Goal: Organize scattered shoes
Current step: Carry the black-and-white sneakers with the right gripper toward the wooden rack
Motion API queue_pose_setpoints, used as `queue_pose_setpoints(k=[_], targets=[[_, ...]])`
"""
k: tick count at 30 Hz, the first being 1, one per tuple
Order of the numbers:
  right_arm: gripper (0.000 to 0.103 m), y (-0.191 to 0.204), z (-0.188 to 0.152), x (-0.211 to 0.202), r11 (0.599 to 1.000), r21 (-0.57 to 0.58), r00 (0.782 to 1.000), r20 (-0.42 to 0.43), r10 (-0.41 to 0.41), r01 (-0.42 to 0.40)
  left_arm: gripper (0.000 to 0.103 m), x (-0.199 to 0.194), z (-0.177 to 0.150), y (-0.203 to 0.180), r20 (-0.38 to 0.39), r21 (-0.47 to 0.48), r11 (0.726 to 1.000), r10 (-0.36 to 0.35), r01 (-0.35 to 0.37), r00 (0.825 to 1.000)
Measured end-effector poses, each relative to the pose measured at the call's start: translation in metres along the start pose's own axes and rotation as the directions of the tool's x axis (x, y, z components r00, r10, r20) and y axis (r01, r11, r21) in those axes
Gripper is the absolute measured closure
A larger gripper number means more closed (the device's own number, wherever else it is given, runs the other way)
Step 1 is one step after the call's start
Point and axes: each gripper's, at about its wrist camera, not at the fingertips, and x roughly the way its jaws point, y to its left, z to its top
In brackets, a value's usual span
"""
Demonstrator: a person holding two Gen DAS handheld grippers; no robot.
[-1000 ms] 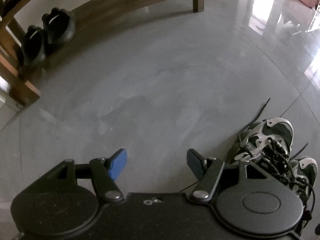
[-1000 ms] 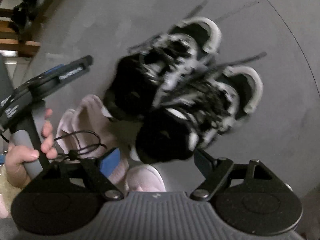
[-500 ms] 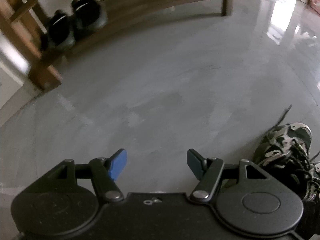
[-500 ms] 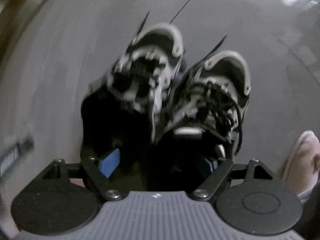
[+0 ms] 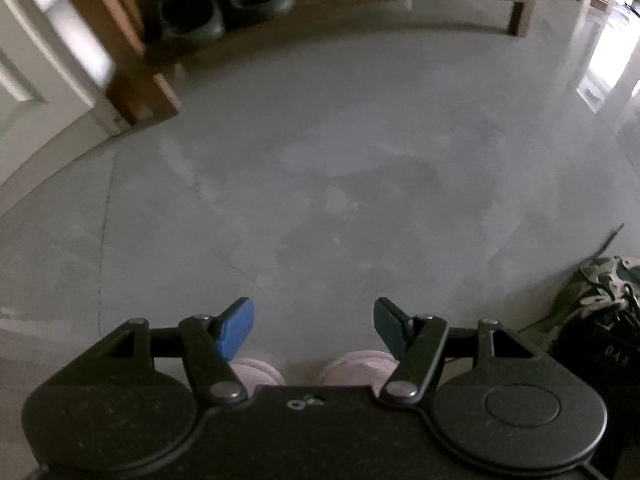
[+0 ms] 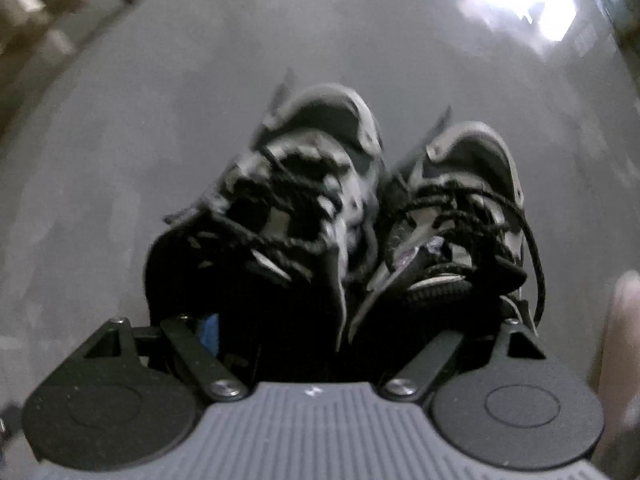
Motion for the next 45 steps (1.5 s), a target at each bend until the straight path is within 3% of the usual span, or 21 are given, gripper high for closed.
queue_pose_setpoints(k=[5,7,10,12,17,18,20,22,23,24,26,27,31,33,34,36,37,39,40,45], targets=[[0.040,-0.011,0.023,0.009,0.976,-0.217,0.993,0.103,0.054,-0.031,0.036,0.000,0.004,-0.016,0.013,0.040,0.999,-0.036,0.036,0.999],[0.045,-0.013,0.034,0.019,0.948,-0.318,0.988,0.135,0.072,-0.025,0.036,0.001,0.004,-0.020,0.012,0.049,0.998,-0.039,0.039,0.999],[0.050,-0.004,0.051,0.035,0.862,-0.506,0.978,0.183,0.097,0.009,0.036,0.002,0.005,-0.024,0.011,0.048,0.998,-0.042,0.041,0.999],[0.054,0.003,0.048,0.037,0.819,-0.573,0.973,0.199,0.120,0.017,0.036,0.001,0.006,-0.026,0.016,0.046,0.998,-0.047,0.047,0.999],[0.061,0.019,0.058,0.051,0.624,-0.781,0.944,0.235,0.233,0.040,0.036,0.002,0.005,-0.031,0.024,0.068,0.997,-0.042,0.040,0.999],[0.062,0.018,0.063,0.052,0.624,-0.781,0.943,0.221,0.250,0.017,0.036,0.002,0.005,-0.032,0.021,0.072,0.997,-0.040,0.039,0.999],[0.062,0.009,0.080,0.053,0.696,-0.713,0.949,0.159,0.273,-0.081,0.036,0.004,0.006,-0.036,0.017,0.078,0.996,-0.039,0.037,0.999],[0.051,0.001,0.093,0.055,0.768,-0.623,0.960,0.094,0.265,-0.151,0.036,0.005,0.008,-0.039,0.015,0.083,0.996,-0.045,0.043,0.999],[0.032,-0.002,0.097,0.057,0.797,-0.579,0.965,0.065,0.254,-0.171,0.036,0.007,0.010,-0.043,0.012,0.080,0.995,-0.056,0.055,0.998],[0.019,-0.004,0.098,0.060,0.815,-0.551,0.969,0.048,0.244,-0.178,0.036,0.008,0.013,-0.048,0.007,0.076,0.995,-0.068,0.067,0.998],[0.019,-0.008,0.100,0.067,0.842,-0.506,0.972,0.028,0.233,-0.187,0.036,0.012,0.017,-0.057,-0.002,0.061,0.993,-0.099,0.099,0.995],[0.019,-0.009,0.099,0.070,0.842,-0.508,0.973,0.034,0.227,-0.179,0.036,0.014,0.020,-0.063,-0.008,0.053,0.991,-0.121,0.121,0.993],[0.020,-0.004,0.090,0.076,0.774,-0.623,0.958,0.138,0.252,-0.114,0.036,0.017,0.025,-0.084,-0.015,0.078,0.982,-0.171,0.172,0.985],[0.022,-0.002,0.094,0.081,0.775,-0.622,0.949,0.164,0.268,-0.111,0.036,0.014,0.024,-0.092,-0.002,0.109,0.979,-0.172,0.171,0.985],[0.026,-0.001,0.097,0.084,0.782,-0.611,0.943,0.175,0.284,-0.122,0.036,0.013,0.024,-0.096,0.005,0.125,0.977,-0.172,0.171,0.985],[0.051,0.001,0.096,0.085,0.779,-0.612,0.928,0.196,0.316,-0.136,0.036,0.013,0.023,-0.101,0.011,0.142,0.977,-0.163,0.159,0.987],[0.056,0.005,0.090,0.083,0.757,-0.644,0.919,0.224,0.325,-0.110,0.036,0.014,0.023,-0.100,0.009,0.144,0.977,-0.158,0.155,0.987],[0.065,0.019,0.072,0.082,0.670,-0.742,0.902,0.294,0.317,0.007,0.036,0.016,0.022,-0.099,0.003,0.143,0.978,-0.156,0.154,0.988],[0.066,0.016,0.068,0.079,0.661,-0.750,0.896,0.303,0.325,0.014,0.036,0.016,0.021,-0.098,0.000,0.143,0.978,-0.155,0.154,0.988],[0.071,0.007,0.090,0.082,0.731,-0.676,0.890,0.269,0.368,-0.098,0.036,0.016,0.023,-0.094,-0.005,0.137,0.980,-0.147,0.146,0.989]])
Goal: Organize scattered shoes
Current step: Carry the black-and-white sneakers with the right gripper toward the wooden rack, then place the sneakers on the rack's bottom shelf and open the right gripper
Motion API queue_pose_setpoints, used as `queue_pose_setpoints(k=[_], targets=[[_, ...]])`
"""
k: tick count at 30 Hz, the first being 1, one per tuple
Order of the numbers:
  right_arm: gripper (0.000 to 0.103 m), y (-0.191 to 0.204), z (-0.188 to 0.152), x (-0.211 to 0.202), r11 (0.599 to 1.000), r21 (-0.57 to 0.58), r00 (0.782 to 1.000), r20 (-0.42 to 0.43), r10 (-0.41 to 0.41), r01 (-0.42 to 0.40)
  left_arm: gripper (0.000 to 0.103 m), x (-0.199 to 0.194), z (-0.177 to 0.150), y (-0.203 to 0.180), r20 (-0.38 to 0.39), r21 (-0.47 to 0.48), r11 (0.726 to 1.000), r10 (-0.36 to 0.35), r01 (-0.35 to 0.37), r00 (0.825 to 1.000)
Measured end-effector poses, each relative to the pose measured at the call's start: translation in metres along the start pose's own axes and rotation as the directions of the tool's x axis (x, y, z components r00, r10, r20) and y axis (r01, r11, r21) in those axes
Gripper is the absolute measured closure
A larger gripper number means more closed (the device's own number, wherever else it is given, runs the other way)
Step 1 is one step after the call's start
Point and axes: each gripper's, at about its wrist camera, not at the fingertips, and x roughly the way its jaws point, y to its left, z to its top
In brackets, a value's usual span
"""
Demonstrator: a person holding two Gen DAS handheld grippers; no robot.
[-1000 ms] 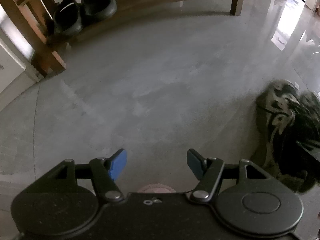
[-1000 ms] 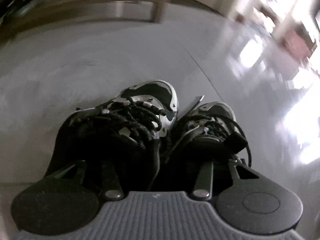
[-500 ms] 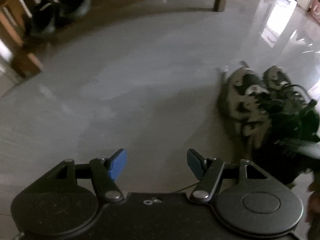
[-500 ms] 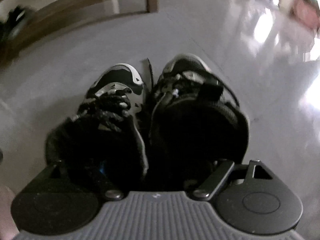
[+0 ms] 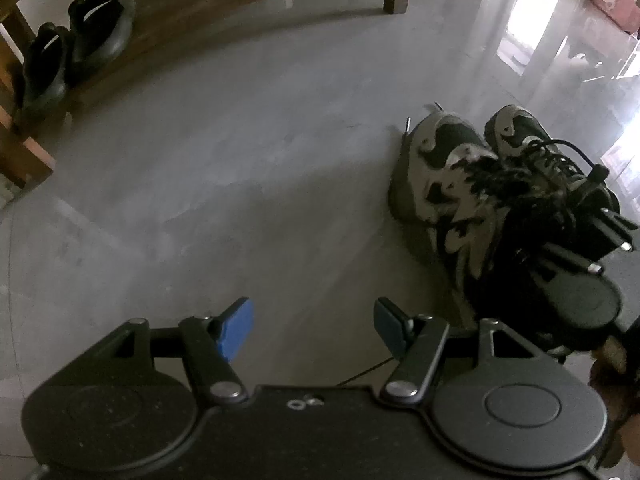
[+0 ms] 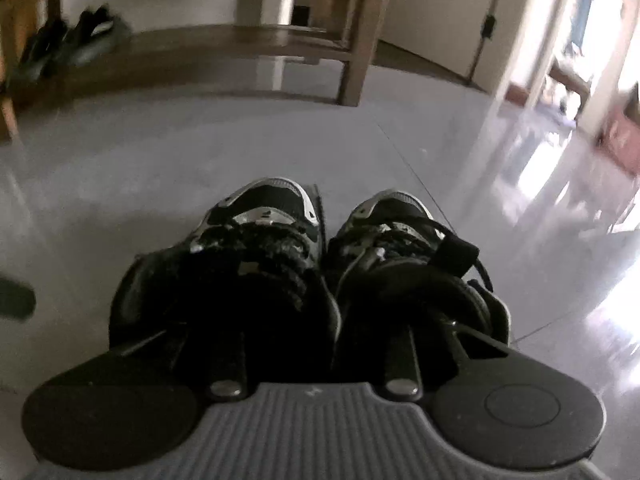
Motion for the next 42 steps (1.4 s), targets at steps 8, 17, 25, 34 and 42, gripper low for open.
queue_pose_setpoints(k=[8,17,25,34,42], targets=[[0.072,-0.004,0.008,-0.023,0.995,0.097,0.995,0.095,0.026,-0.035,0.036,-0.009,0.010,0.010,0.046,-0.035,0.999,0.012,-0.011,0.999],[0.072,0.015,0.051,-0.021,0.994,0.058,0.984,0.156,0.086,-0.097,0.036,-0.024,0.014,0.036,0.078,-0.097,0.994,0.054,-0.046,0.995],[0.072,0.034,0.130,-0.008,0.985,0.075,0.982,0.116,0.147,-0.157,0.036,-0.035,0.058,0.070,0.096,-0.169,0.982,0.105,-0.088,0.990],[0.072,0.048,0.219,0.026,0.981,0.008,0.961,0.204,0.188,-0.194,0.036,-0.025,0.136,0.133,0.089,-0.355,0.914,0.239,-0.193,0.967],[0.072,0.060,0.295,0.073,0.970,-0.118,0.951,0.201,0.234,-0.213,0.036,-0.016,0.174,0.144,0.069,-0.395,0.887,0.288,-0.239,0.955]])
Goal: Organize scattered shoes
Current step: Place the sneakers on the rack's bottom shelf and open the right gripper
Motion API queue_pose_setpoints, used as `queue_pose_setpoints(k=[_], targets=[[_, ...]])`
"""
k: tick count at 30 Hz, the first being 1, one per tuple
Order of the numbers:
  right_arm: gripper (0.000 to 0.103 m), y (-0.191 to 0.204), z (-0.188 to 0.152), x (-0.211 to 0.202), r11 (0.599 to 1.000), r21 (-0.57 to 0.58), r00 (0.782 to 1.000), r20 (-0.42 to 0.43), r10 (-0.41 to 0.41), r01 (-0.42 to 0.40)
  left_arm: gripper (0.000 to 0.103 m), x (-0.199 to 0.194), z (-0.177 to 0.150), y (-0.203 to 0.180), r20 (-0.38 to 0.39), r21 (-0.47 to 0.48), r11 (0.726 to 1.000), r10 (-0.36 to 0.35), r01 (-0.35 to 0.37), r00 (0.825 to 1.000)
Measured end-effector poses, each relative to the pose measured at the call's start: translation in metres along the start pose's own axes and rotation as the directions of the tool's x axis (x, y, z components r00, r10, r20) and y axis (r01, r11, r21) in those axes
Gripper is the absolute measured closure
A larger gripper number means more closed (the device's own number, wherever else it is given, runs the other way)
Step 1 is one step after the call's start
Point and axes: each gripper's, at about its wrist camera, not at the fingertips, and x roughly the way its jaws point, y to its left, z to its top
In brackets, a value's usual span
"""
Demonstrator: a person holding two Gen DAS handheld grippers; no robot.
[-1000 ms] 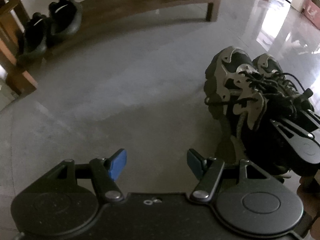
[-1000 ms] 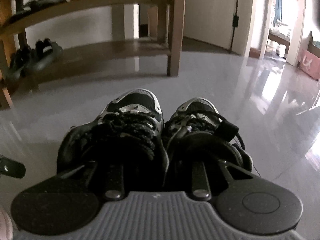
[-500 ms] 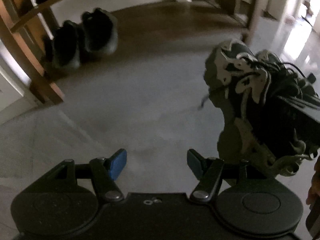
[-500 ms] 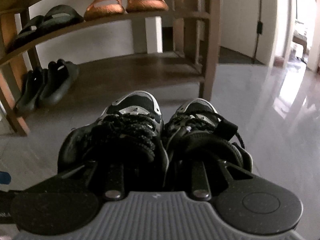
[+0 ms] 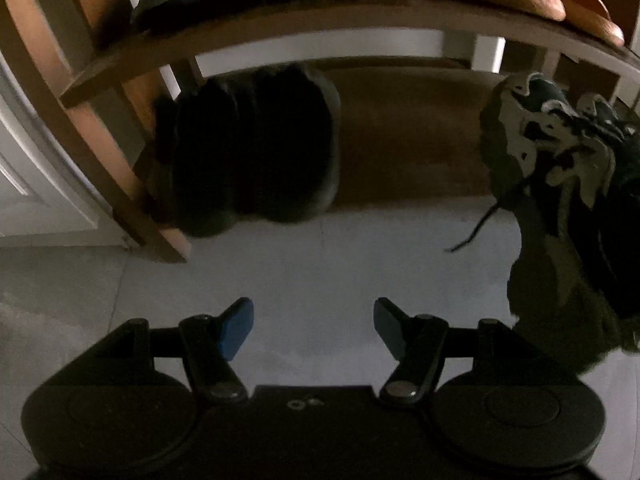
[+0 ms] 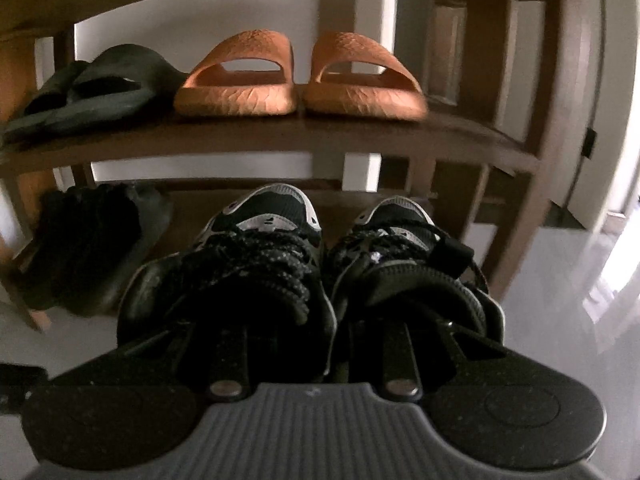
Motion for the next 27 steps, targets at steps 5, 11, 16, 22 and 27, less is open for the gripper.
queue_pose_setpoints(k=[5,11,16,22,27], targets=[[0.072,-0.006,0.027,0.048,0.999,-0.040,0.999,-0.048,0.000,-0.002,0.036,0.009,0.010,-0.007,-0.001,0.007,1.000,0.023,-0.023,1.000],[0.072,-0.011,0.045,0.086,0.998,-0.070,0.997,-0.079,-0.009,0.003,0.036,0.020,0.011,-0.022,-0.013,0.044,0.998,0.040,-0.040,0.999],[0.072,-0.014,0.056,0.106,0.998,-0.055,0.994,-0.107,0.002,-0.008,0.036,0.028,0.006,-0.024,-0.034,0.060,0.997,0.046,-0.044,0.998],[0.063,-0.012,0.055,0.123,1.000,0.004,0.988,-0.156,0.005,-0.004,0.036,0.026,0.002,-0.016,-0.027,0.061,0.997,0.047,-0.045,0.999],[0.057,-0.006,0.064,0.121,0.999,-0.033,0.979,-0.206,-0.006,-0.001,0.036,0.024,-0.002,-0.006,-0.024,0.057,0.998,0.043,-0.041,0.999]])
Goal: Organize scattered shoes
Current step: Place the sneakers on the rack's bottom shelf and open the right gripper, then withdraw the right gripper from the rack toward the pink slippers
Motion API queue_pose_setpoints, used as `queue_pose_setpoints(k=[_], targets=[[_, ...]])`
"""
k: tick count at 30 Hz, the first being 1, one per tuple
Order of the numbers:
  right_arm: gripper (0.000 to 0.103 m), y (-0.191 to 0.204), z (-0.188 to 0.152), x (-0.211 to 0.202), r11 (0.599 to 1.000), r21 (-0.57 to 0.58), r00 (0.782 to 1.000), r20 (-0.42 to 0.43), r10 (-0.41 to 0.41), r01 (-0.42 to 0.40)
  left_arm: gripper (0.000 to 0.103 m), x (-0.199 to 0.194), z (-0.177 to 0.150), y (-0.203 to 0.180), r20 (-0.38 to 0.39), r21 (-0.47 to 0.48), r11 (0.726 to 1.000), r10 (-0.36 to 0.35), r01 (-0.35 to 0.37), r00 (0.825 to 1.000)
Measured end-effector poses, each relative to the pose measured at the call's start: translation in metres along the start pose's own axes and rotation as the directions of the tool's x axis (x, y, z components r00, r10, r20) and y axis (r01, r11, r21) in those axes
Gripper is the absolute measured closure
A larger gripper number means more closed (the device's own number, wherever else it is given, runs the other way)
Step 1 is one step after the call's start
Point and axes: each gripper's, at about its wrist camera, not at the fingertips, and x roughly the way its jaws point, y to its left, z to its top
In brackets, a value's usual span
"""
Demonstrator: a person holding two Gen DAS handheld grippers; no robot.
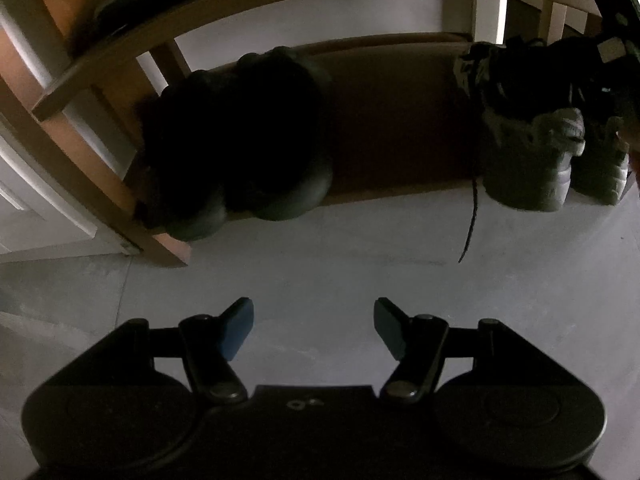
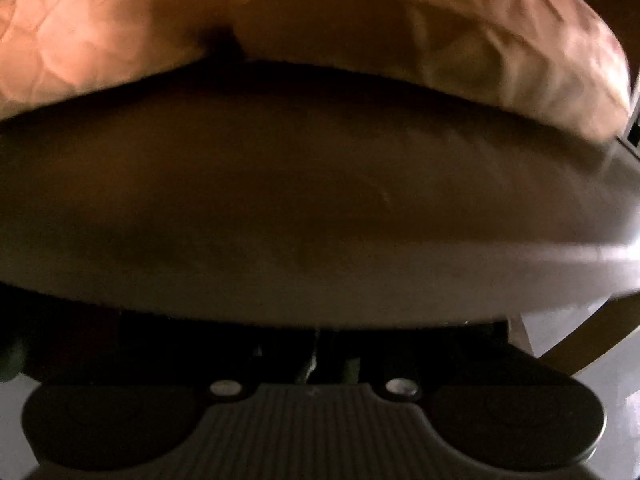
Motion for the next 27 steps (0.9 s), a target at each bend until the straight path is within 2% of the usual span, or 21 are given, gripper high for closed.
queue_pose_setpoints(k=[2,5,8,11,14,17,21,24,27], targets=[[0.054,-0.005,0.001,-0.008,1.000,0.016,1.000,-0.012,0.022,-0.022,0.036,-0.002,-0.001,0.001,-0.001,-0.001,1.000,-0.006,0.006,1.000],[0.031,-0.007,0.002,-0.026,1.000,-0.006,1.000,-0.005,0.005,-0.005,0.036,-0.005,-0.004,0.005,-0.001,-0.007,1.000,-0.013,0.013,1.000],[0.029,-0.009,-0.001,-0.056,1.000,-0.028,1.000,0.023,0.006,-0.005,0.036,-0.013,-0.006,0.006,0.006,-0.004,1.000,-0.024,0.024,1.000],[0.023,-0.012,-0.005,-0.088,0.999,-0.050,0.999,0.049,0.011,-0.009,0.036,-0.022,-0.008,0.005,0.017,0.001,0.999,-0.042,0.042,0.999],[0.023,-0.015,-0.017,-0.113,0.998,-0.064,0.998,0.055,0.001,0.002,0.036,-0.036,-0.011,0.002,0.031,0.023,0.997,-0.072,0.071,0.997],[0.022,-0.022,-0.048,-0.161,0.999,-0.044,0.994,0.107,0.029,-0.024,0.036,-0.049,-0.018,0.000,0.042,0.048,0.993,-0.110,0.108,0.993],[0.017,-0.020,-0.104,-0.219,0.986,-0.015,0.975,0.150,0.165,-0.165,0.036,-0.063,-0.034,0.004,0.051,0.065,0.989,-0.139,0.136,0.989],[0.015,0.003,-0.153,-0.247,0.981,-0.042,0.973,0.127,0.193,-0.189,0.036,-0.068,-0.047,0.007,0.054,0.085,0.985,-0.156,0.152,0.986],[0.015,0.013,-0.181,-0.255,0.975,-0.068,0.975,0.065,0.215,-0.210,0.036,-0.071,-0.057,0.009,0.065,0.093,0.983,-0.163,0.156,0.985]])
